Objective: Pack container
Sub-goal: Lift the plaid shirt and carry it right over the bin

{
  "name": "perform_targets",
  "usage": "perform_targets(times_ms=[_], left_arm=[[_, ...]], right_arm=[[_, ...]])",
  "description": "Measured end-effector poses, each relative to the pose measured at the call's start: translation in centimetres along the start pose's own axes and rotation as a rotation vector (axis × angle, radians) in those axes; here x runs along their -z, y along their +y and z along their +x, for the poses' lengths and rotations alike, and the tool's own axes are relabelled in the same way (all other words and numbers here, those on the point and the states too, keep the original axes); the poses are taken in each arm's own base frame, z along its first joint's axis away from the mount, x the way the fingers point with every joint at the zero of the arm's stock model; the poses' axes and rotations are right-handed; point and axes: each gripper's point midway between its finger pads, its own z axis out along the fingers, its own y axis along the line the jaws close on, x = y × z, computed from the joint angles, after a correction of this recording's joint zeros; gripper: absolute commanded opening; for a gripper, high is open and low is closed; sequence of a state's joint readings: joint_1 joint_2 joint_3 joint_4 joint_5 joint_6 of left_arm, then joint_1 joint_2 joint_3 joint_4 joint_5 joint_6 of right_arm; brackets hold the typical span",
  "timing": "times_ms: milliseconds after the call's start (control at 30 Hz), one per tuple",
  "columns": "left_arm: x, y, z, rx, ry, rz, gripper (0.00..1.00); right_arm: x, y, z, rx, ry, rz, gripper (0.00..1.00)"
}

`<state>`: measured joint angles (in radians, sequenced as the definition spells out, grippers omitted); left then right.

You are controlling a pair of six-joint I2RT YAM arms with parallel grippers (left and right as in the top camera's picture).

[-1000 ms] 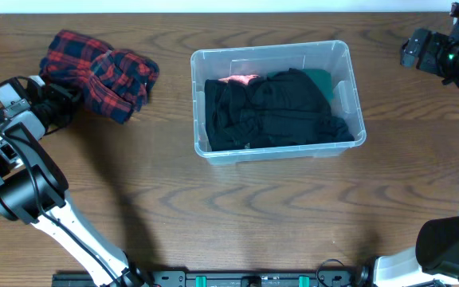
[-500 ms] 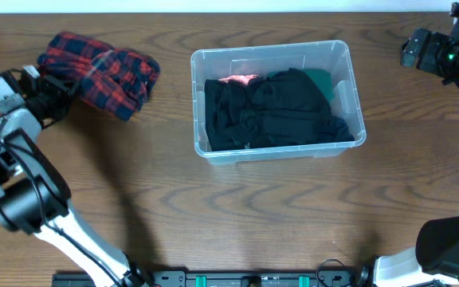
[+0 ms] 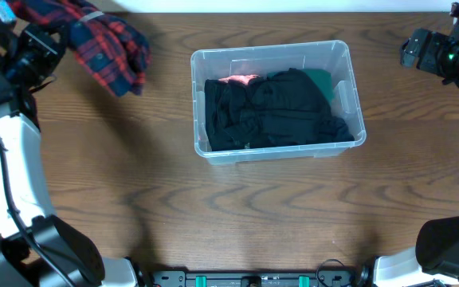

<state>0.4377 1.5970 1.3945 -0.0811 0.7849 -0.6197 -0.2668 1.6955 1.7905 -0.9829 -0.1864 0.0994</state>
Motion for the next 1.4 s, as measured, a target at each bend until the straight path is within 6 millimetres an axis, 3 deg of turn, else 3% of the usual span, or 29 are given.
perform_targets(times_ms=[267, 400, 667, 1000, 1200, 1400], left_arm=[[-0.9, -8.0, 4.2, 0.072, 0.087, 0.128, 0.06], [-0.5, -12.5, 6.4, 0.077, 0.132, 0.212, 0.06], [-0.1, -17.9, 10.6, 0.109, 0.230, 0.304, 0.06], [-2.5, -24.6, 20.2, 0.084, 0.193, 0.233, 0.06], [-2.2, -26.6, 23.6, 0.115, 0.056, 0.140, 0.06], [-3.5, -25.1, 25.9, 0.246, -0.101, -0.001, 0.06]], right_arm=[[0.0, 0.0, 0.0, 0.000, 0.000, 0.000, 0.99], [0.0, 0.0, 0.0, 0.000, 0.000, 0.000, 0.99], [0.0, 0.0, 0.0, 0.000, 0.000, 0.000, 0.99], [0.0, 0.0, 0.0, 0.000, 0.000, 0.000, 0.99], [0.0, 0.0, 0.0, 0.000, 0.000, 0.000, 0.99], [0.0, 0.0, 0.0, 0.000, 0.000, 0.000, 0.99]])
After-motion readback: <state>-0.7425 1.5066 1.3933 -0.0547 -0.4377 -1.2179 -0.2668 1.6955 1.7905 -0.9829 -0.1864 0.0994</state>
